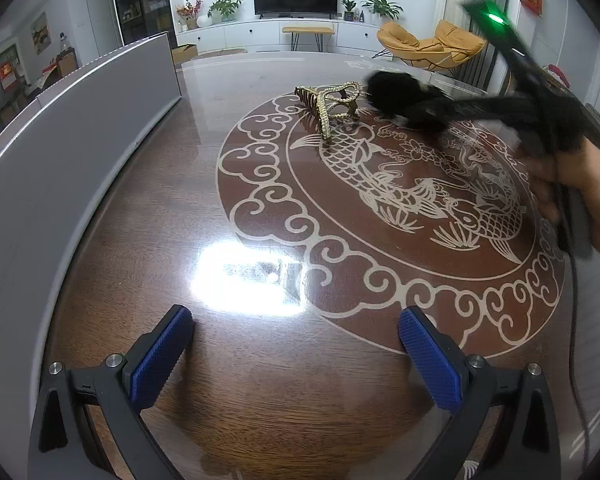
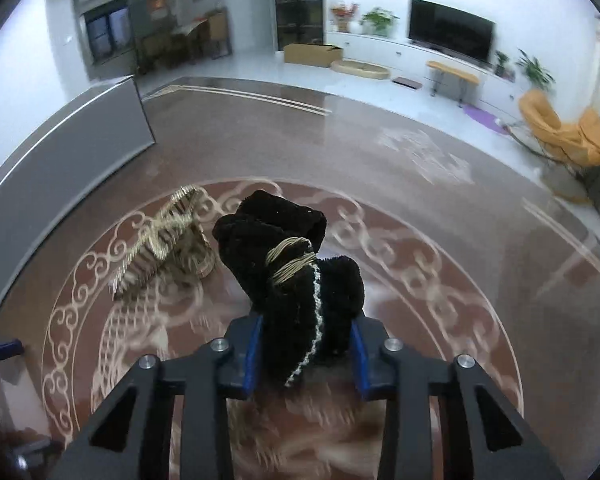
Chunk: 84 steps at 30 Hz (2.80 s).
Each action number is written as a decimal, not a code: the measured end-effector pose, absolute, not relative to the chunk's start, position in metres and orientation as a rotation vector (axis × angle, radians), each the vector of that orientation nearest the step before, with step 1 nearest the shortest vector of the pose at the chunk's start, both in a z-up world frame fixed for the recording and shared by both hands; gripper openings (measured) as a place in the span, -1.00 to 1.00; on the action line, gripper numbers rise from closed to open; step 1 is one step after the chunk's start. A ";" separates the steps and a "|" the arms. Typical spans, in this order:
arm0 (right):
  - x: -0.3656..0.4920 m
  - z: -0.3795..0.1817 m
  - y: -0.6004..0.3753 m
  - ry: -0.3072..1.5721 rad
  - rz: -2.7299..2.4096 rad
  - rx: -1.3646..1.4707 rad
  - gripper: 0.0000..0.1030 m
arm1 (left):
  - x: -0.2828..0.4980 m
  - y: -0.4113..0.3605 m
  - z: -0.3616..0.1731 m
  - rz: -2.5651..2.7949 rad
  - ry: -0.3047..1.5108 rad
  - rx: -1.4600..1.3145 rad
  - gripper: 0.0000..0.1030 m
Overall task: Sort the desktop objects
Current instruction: 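Grasp the black velvet pouch with the right tool while the left tool approaches the gold clip, then grasp the gold claw hair clip with the left tool while the right tool holds the pouch, then lift the gold clip with the left tool while the right tool lifts the pouch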
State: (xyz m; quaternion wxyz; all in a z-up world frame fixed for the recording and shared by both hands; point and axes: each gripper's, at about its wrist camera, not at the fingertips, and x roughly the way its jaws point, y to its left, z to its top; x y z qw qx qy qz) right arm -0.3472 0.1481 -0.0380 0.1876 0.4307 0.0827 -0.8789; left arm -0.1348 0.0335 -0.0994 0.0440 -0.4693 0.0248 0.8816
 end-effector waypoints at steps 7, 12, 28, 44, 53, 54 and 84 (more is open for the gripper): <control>-0.243 -0.036 0.205 0.234 -2.597 1.310 -0.21 | -0.136 0.034 -0.100 2.695 0.076 -1.434 1.00; -0.193 -0.038 0.225 0.206 -2.638 1.303 0.53 | -0.139 0.035 -0.100 2.690 0.075 -1.444 1.00; -0.193 -0.045 0.238 0.151 -2.638 1.347 0.96 | -0.319 0.084 -0.091 2.672 0.023 -1.621 1.00; -0.194 -0.046 0.238 0.147 -2.637 1.347 0.97 | -0.201 0.041 -0.085 2.702 -0.001 -1.381 -0.13; -0.194 -0.046 0.238 0.151 -2.639 1.349 0.98 | -0.127 0.029 -0.091 2.717 0.007 -1.335 -0.11; -0.194 -0.046 0.239 0.151 -2.640 1.351 0.99 | -0.127 0.028 -0.091 2.713 0.012 -1.333 -0.03; -0.195 -0.044 0.240 0.148 -2.641 1.354 1.00 | -0.131 0.043 -0.099 2.671 0.095 -1.424 1.00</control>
